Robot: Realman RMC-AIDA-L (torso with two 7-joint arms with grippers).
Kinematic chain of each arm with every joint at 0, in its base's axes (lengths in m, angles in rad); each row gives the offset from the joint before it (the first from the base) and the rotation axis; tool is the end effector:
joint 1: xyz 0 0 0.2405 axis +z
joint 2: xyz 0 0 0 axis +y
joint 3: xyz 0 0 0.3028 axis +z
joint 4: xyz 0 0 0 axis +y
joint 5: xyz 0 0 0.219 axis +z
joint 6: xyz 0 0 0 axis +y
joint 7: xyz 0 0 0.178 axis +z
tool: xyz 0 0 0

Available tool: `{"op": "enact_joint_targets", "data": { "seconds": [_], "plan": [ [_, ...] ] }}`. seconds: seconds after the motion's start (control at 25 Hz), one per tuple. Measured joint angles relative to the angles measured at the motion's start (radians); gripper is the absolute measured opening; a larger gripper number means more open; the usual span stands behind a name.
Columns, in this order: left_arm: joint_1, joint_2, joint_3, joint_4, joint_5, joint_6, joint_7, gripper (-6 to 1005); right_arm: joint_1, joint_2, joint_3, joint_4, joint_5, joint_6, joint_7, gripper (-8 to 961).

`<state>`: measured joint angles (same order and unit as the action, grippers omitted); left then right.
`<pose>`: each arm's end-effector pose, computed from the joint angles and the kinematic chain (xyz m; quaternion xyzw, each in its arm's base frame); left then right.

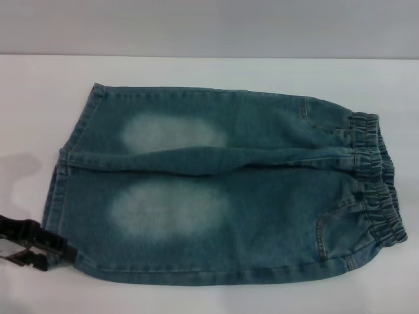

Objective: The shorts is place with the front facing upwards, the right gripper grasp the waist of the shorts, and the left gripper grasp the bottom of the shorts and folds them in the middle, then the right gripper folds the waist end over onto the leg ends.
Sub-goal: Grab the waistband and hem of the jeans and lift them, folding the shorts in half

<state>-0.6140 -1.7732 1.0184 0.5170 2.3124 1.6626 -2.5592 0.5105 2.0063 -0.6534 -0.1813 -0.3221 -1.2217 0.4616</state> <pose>-0.3747 0.3440 0.0213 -0.7213 -0.6879 0.0797 0.0126 0.4013 0.4168 0.1282 -0.4717 0.2424 0.4267 0.7326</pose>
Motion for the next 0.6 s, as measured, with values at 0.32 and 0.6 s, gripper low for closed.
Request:
{"op": "enact_joint_targets", "data": {
  "seconds": [0.32,0.6],
  "plan": [
    [-0.026,-0.006,-0.031,0.000,-0.005,0.003,0.011,722,-0.005,0.001,0.000,-0.003,0.000,0.000,0.000,567],
    [-0.030,-0.008,-0.081,0.000,-0.006,0.012,0.028,722,-0.006,-0.001,0.001,-0.003,0.000,-0.001,0.000,566]
  ]
}}
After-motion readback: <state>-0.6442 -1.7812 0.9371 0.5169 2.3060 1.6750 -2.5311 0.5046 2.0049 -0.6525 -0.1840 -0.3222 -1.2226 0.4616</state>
